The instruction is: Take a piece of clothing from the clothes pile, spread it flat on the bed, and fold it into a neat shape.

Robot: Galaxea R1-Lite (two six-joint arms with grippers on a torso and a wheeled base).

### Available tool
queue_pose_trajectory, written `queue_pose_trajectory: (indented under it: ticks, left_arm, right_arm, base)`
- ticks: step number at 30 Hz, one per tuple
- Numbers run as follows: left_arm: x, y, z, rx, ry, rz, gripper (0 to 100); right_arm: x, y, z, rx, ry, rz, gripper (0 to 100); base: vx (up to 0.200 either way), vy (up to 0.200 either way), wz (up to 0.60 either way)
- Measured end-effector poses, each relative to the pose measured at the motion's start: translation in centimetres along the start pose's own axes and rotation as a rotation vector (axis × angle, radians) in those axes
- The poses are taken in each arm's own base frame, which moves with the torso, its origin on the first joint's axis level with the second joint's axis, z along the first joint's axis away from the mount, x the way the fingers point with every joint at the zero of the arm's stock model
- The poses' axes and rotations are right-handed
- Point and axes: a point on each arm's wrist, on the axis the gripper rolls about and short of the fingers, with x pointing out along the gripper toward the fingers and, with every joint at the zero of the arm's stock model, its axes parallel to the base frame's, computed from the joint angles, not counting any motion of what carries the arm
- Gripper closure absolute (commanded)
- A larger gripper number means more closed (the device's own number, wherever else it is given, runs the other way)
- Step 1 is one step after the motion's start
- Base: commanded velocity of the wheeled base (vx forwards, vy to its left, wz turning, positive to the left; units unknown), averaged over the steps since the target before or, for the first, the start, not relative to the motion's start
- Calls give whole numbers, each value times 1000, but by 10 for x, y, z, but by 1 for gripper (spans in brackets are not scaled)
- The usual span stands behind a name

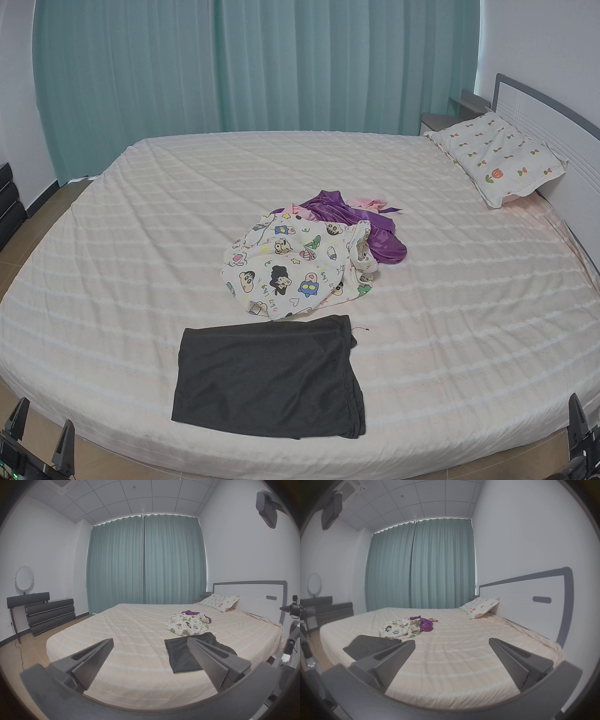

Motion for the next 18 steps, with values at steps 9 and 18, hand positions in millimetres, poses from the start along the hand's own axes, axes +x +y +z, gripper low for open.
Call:
queue_pose_trajectory:
  ticks: [9, 18]
  left_arm:
    - [0, 0, 0, 0, 1, 0, 0]
    - [0, 0, 0, 0, 1, 0, 0]
  right_arm:
    - [0, 2, 0, -99, -8, 102, 0]
    - [0, 2, -4, -15, 43, 92, 0]
  base:
    - [0, 0, 0]
    - [0, 0, 0]
